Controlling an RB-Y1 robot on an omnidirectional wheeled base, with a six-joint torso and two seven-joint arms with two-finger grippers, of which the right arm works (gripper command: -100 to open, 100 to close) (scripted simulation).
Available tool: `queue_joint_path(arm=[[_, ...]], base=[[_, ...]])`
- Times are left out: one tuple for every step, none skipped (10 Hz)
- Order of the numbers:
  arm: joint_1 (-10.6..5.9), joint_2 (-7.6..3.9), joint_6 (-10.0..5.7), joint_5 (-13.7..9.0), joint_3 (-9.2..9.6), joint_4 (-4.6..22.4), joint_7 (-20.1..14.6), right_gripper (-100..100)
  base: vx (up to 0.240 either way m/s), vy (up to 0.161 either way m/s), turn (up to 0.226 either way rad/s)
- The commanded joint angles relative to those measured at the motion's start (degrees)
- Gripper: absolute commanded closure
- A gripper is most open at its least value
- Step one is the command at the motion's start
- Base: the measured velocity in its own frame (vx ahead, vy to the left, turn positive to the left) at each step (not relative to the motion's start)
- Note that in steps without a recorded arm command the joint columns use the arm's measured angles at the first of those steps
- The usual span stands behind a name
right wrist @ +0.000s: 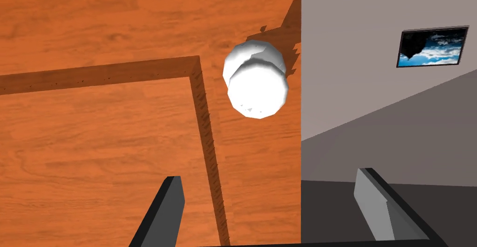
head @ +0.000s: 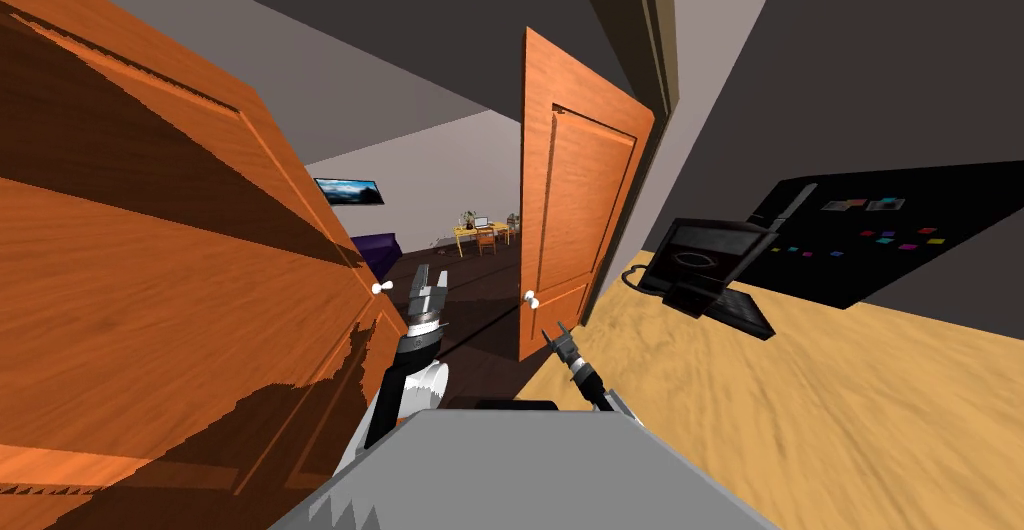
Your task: Push the door open
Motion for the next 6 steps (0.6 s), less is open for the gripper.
queue_joint_path(arm=[[0.18, -0.16, -0.12, 1.08, 0.17, -0.17, 1.76, -100], [0.03, -0.1, -0.09, 0.64, 0.09, 0.01, 1.03, -100], [-0.17, 0.2, 0.1, 0.64, -0.06, 0.19, 1.58, -100], [-0.24, 0.29, 0.17, 0.62, -0.11, 0.24, 1.67, -100], [-0.38, 0.5, 0.3, 0.57, -0.22, 0.36, 1.88, -100], [-0.53, 0.71, 0.45, 0.52, -0.33, 0.48, 2.11, -100]], base=[[-0.016, 0.015, -0.097], [-0.008, 0.009, -0.017], [0.122, 0.045, 0.032], [0.176, 0.077, 0.035], [0.197, 0.08, 0.021], [0.231, 0.046, 0.022]])
